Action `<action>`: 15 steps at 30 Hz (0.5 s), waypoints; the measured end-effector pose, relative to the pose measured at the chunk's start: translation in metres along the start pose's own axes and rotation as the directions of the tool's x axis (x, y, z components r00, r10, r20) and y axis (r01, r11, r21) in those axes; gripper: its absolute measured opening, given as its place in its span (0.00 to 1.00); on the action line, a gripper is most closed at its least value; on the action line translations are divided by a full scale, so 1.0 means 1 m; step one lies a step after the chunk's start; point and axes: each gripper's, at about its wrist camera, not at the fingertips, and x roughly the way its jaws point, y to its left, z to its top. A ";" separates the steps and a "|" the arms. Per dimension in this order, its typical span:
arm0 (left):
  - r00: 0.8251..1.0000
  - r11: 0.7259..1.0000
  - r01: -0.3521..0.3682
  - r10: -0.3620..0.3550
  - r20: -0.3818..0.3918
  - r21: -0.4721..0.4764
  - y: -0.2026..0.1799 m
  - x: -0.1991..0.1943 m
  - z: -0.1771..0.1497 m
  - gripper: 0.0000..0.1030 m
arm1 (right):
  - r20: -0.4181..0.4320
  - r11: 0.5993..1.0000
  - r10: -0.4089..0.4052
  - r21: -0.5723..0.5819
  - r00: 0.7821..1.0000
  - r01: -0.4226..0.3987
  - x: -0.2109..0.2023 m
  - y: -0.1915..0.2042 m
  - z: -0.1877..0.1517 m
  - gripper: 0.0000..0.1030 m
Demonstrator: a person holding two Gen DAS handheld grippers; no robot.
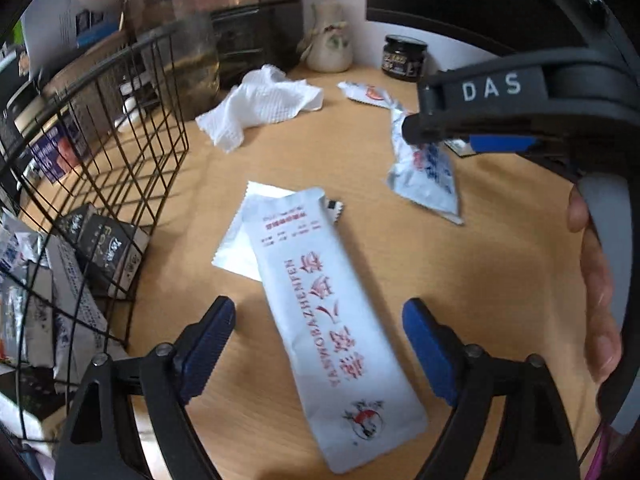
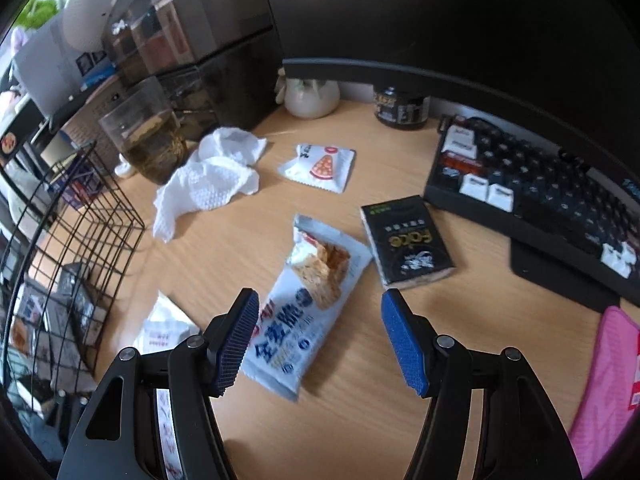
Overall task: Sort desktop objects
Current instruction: 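Grasp the white packet again with the left gripper while the right grasps the whole-wheat snack bar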
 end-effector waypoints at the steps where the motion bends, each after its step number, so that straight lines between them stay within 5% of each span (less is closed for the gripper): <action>1: 1.000 1.000 0.001 -0.001 -0.002 -0.009 0.003 0.001 0.001 0.84 | -0.008 1.000 0.005 0.008 1.000 -0.005 0.005 0.002 0.001 0.61; 5: 1.000 1.000 0.014 -0.015 0.007 0.013 0.006 0.002 0.001 0.80 | -0.035 1.000 0.013 0.015 0.999 -0.013 0.021 0.011 0.002 0.61; 7: 0.998 0.996 0.051 -0.053 0.026 0.071 0.000 -0.002 0.000 0.58 | -0.066 1.000 0.017 0.026 0.998 -0.016 0.030 0.010 0.000 0.62; 8: 0.998 0.995 0.053 -0.055 0.022 0.082 -0.001 -0.003 0.000 0.56 | -0.057 1.000 0.016 0.021 0.998 -0.015 0.030 0.010 -0.001 0.61; 11: 0.996 0.990 0.083 -0.086 0.020 0.110 -0.003 -0.003 0.000 0.48 | -0.071 1.000 -0.013 0.000 0.997 0.013 0.026 0.009 -0.006 0.37; 15: 0.988 0.978 0.155 -0.155 -0.009 0.139 -0.009 -0.010 -0.003 0.44 | -0.087 1.000 -0.024 0.001 0.996 0.024 0.012 -0.007 -0.025 0.35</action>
